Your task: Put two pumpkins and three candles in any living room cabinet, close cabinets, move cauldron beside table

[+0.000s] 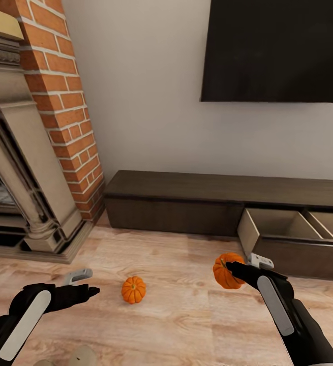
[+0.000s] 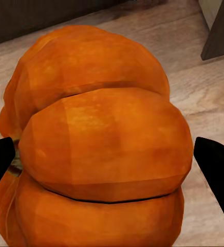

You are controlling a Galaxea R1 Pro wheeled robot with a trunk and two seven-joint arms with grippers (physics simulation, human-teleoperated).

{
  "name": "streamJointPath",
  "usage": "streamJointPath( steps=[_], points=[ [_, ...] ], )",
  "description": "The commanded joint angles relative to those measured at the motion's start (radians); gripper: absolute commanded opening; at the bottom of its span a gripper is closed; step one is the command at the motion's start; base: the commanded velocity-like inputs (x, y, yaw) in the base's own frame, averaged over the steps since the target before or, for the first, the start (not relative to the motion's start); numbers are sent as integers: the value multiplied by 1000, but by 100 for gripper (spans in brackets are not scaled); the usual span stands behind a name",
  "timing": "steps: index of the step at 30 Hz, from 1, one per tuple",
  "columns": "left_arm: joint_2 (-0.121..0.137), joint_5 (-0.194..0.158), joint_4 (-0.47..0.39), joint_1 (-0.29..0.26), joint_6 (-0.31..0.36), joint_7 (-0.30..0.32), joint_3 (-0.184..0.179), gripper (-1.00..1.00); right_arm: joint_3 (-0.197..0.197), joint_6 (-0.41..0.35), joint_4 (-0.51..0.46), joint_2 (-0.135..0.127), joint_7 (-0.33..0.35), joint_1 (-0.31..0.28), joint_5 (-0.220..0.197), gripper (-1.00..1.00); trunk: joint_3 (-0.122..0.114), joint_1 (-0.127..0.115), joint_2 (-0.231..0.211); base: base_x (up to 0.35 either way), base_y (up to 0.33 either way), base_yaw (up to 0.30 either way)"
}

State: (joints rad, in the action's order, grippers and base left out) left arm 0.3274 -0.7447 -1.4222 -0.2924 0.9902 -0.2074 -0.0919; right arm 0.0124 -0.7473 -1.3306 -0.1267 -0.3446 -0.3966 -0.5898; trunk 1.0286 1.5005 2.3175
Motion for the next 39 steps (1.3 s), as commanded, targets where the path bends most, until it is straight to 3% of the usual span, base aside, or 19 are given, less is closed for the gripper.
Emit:
streamJointPath(
  steps=[1, 23, 39],
  points=[
    [1, -10, -1, -1, 2, -10, -2, 100, 1, -1, -1, -1, -10, -1, -11, -100, 1, 0, 0, 1, -237, -83],
    [1, -10, -1, -1, 2, -10, -2, 100, 2, -1, 0, -1, -10, -1, -11, -100, 1, 0, 0, 78, -18, -157],
    [1, -11, -1, 0, 2, -10, -2, 100, 3, -1, 4, -1, -9, -1, -11, -100, 1, 0, 0, 95, -45, -11]
  ],
)
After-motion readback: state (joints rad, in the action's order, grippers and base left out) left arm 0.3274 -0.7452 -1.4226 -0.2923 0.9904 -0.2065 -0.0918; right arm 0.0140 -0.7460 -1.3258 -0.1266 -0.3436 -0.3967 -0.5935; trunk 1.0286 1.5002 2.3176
